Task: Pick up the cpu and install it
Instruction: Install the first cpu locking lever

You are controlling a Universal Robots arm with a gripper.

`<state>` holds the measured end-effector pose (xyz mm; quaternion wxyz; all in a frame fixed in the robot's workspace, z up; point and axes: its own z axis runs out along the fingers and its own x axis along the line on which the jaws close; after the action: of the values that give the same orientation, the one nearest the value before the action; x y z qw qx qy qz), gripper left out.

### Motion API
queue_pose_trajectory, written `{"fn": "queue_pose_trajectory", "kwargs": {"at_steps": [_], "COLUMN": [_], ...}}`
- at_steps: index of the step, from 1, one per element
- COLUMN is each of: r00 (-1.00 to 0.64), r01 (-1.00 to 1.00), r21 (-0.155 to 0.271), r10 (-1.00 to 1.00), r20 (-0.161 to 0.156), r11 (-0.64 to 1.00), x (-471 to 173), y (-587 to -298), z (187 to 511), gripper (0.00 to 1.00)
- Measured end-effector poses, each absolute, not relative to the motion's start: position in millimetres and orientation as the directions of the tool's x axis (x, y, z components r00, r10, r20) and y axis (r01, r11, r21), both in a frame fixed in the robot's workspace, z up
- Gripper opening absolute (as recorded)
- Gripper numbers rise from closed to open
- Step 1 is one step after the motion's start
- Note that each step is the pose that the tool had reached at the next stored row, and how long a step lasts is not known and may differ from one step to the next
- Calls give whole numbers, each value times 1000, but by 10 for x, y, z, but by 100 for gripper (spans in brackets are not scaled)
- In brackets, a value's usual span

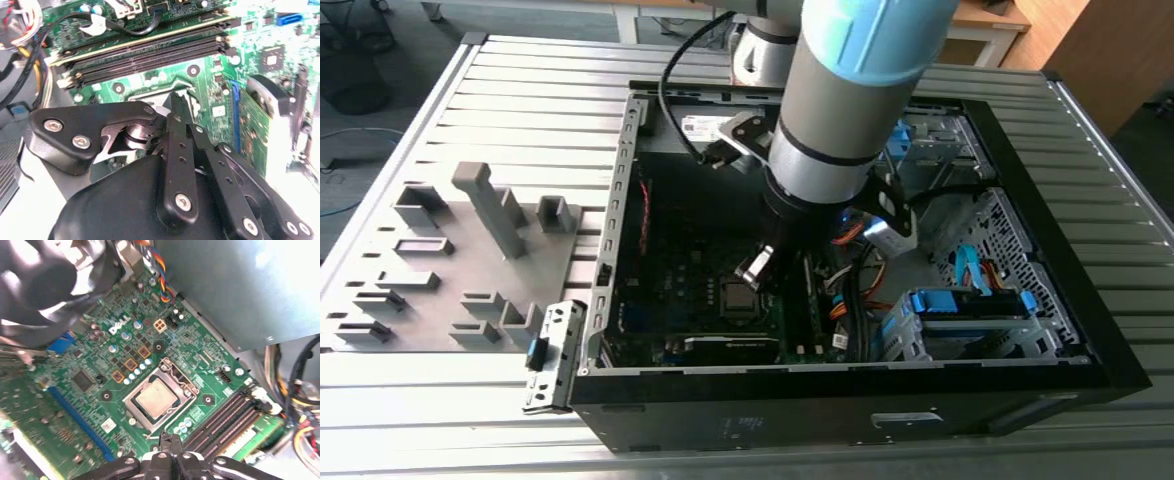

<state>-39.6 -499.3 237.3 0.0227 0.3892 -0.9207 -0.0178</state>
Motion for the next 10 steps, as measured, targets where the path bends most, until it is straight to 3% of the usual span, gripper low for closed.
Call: {"fn": "queue_pose_trajectory", "kwargs": {"at_steps": [5,10], "r00": [-696,-696], "r01": [-716,-716], "r21": [50,51], "r10": [-718,-718], "r20": [28,28], "r11": [696,696], "x": [-395,-395], "y": [-4993,-4993], "z": [2583,2595], "gripper": [10,10]}}
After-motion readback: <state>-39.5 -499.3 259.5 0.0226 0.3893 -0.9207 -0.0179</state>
